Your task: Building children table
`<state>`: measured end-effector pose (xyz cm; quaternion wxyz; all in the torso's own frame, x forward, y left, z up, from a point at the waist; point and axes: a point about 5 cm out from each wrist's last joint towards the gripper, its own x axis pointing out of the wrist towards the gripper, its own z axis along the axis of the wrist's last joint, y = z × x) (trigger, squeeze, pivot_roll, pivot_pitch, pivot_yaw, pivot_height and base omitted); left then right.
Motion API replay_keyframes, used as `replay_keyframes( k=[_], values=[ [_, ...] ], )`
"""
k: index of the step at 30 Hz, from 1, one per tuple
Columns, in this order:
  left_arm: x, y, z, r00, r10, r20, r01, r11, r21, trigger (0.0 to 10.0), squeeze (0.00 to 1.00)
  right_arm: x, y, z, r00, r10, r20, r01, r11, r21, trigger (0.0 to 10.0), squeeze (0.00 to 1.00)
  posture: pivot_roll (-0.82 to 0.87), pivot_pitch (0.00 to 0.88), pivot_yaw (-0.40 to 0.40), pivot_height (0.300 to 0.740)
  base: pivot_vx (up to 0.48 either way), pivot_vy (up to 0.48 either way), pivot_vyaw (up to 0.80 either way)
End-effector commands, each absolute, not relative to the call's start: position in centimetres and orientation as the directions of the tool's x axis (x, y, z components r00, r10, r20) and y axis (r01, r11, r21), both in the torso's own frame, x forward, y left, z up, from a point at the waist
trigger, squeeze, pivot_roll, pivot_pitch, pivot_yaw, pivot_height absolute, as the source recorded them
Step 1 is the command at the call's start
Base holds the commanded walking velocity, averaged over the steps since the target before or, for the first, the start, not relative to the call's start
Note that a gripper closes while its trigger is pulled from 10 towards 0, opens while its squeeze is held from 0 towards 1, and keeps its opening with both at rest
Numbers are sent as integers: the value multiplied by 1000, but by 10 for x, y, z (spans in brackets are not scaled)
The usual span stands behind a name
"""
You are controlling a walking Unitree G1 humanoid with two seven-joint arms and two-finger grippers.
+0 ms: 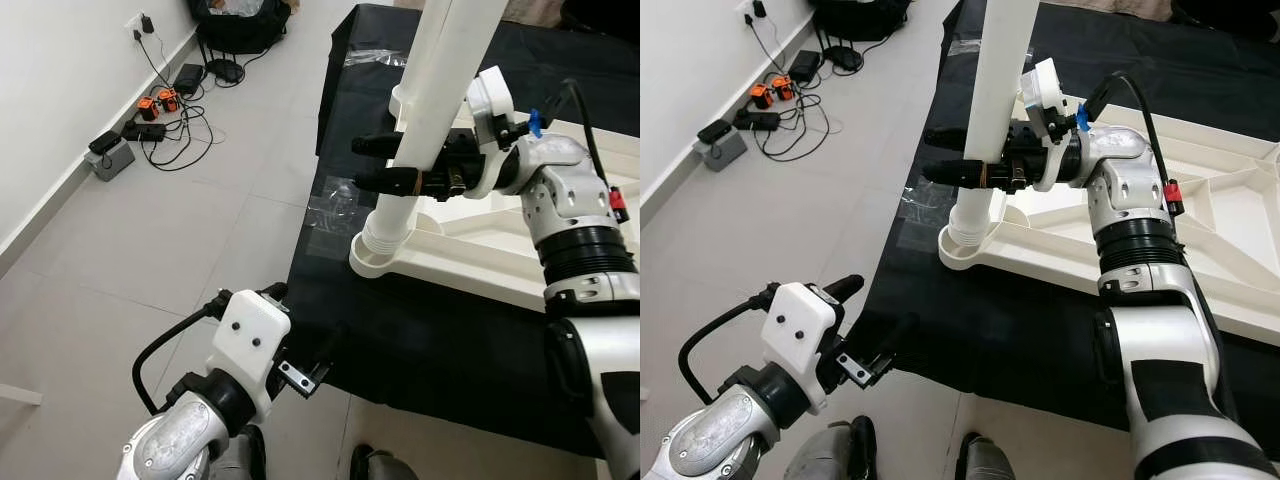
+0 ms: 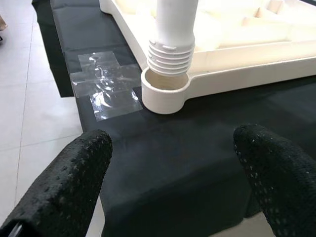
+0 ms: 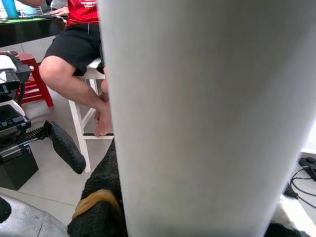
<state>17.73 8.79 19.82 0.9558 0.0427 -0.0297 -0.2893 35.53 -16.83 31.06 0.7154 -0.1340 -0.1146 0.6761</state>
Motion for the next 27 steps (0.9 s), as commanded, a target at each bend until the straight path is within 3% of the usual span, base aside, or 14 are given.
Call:
replay_keyframes(
  k=[1,16,27],
  values=[
    [176,87,197,820,-571,31,567,819,91,10000,0,352,-165,308,15,1000,-21,-938,6,-347,10000,0,138,253,-17,740,0,0,0],
    [177,88,197,823,-567,34,562,822,97,10000,0,350,-156,297,-20,999,-36,-947,-30,-319,10000,0,140,258,-19,740,0,0,0],
    [178,88,199,827,-561,42,556,826,98,10000,0,353,-150,293,4,999,-43,-945,-10,-327,10000,0,137,268,-26,740,0,0,0]
  ],
)
